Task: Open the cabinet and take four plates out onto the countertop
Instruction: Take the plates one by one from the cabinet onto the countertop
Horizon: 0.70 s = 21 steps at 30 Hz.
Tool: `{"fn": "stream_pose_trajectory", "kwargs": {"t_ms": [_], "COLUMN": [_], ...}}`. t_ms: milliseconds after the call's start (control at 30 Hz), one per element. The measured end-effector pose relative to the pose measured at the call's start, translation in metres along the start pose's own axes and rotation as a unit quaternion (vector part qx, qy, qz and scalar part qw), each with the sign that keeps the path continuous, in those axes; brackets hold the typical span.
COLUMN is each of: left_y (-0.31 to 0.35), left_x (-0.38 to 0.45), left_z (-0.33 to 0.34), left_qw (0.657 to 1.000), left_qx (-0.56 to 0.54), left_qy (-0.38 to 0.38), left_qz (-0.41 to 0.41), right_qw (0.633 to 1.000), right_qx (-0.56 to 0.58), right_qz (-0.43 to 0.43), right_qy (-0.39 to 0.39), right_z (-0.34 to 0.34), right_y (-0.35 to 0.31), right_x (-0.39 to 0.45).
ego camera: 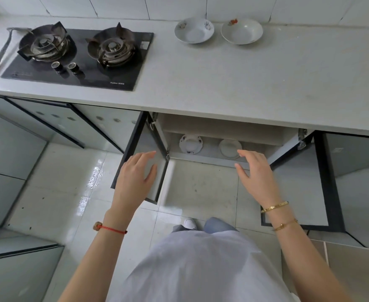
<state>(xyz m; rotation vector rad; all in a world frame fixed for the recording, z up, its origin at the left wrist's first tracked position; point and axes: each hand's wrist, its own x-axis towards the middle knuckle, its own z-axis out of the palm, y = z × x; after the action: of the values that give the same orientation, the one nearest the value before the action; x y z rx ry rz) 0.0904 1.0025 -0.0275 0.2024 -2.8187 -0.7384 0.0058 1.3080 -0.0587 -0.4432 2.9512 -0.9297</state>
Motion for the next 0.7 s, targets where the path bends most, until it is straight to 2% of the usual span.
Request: {"fn": "stream_pose_trajectory", "kwargs": {"t_ms": [400,533,700], "left_y": [0.020,-0.003,-0.057], "left_x": [0.022,0.043,0.074], "left_z": [0.060,0.100,0.179], "left_qw": [0.999,0.999,0.998], "left_qx": [-0.008,0.000,0.014], "left_qy": [0.011,-0.008,-0.026], "left_qz": [-0.038,-0.050,-0.060], "right_qw": [0.999,0.999,0.998], "right_qx": [0.002,-0.006,-0.014], "right_qz": [0.019,0.029,0.025], "right_qy": [-0.025,-0.038,-0.050], "right_z": [0.016,0.048,0.122], "right_y": [0.055,0.079,0.123], "right_x": [0.026,0.053,0.092]}}
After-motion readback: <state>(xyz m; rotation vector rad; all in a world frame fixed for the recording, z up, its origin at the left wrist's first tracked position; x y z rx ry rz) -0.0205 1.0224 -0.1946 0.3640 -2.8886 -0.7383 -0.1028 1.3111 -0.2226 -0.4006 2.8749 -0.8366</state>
